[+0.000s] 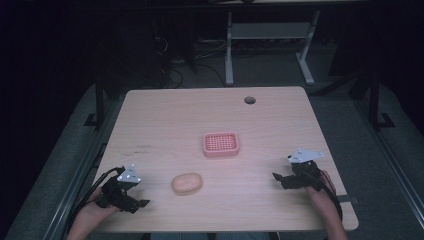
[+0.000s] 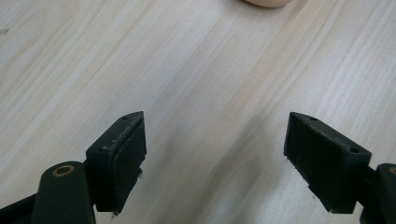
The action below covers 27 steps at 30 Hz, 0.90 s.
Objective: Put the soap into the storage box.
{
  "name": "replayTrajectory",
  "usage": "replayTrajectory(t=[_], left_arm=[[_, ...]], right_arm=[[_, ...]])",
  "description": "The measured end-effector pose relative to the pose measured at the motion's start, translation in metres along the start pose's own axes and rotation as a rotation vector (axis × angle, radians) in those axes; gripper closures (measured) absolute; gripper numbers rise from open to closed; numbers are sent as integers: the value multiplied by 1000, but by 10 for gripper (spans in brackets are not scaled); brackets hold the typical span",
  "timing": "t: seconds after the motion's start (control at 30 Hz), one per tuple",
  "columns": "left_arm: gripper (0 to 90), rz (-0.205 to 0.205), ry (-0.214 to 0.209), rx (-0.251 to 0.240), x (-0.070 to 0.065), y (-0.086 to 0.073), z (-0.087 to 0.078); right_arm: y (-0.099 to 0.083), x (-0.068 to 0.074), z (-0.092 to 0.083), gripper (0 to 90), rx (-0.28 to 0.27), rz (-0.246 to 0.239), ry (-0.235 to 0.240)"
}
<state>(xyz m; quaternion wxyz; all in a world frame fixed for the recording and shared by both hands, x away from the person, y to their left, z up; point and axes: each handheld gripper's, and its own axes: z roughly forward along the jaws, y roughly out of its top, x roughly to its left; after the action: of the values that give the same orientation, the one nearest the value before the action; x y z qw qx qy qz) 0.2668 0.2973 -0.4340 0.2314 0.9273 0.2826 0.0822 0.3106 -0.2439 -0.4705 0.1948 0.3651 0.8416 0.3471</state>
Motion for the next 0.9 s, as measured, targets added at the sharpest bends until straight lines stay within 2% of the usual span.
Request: replayTrajectory(t=[0.17,0.23,0.33,0.9], left_arm=[[207,23,-7,5,-4,7,3],[207,20,-9,6,-5,9,4],[207,42,-2,11,-8,14,5],[207,84,10,20,-15,30,8]], right_arm=[[1,3,1,139,3,-15,5],[1,3,0,139,0,-10,3],[1,4,-1,139,-2,-8,2],[1,3,-2,139,-9,-6,1]])
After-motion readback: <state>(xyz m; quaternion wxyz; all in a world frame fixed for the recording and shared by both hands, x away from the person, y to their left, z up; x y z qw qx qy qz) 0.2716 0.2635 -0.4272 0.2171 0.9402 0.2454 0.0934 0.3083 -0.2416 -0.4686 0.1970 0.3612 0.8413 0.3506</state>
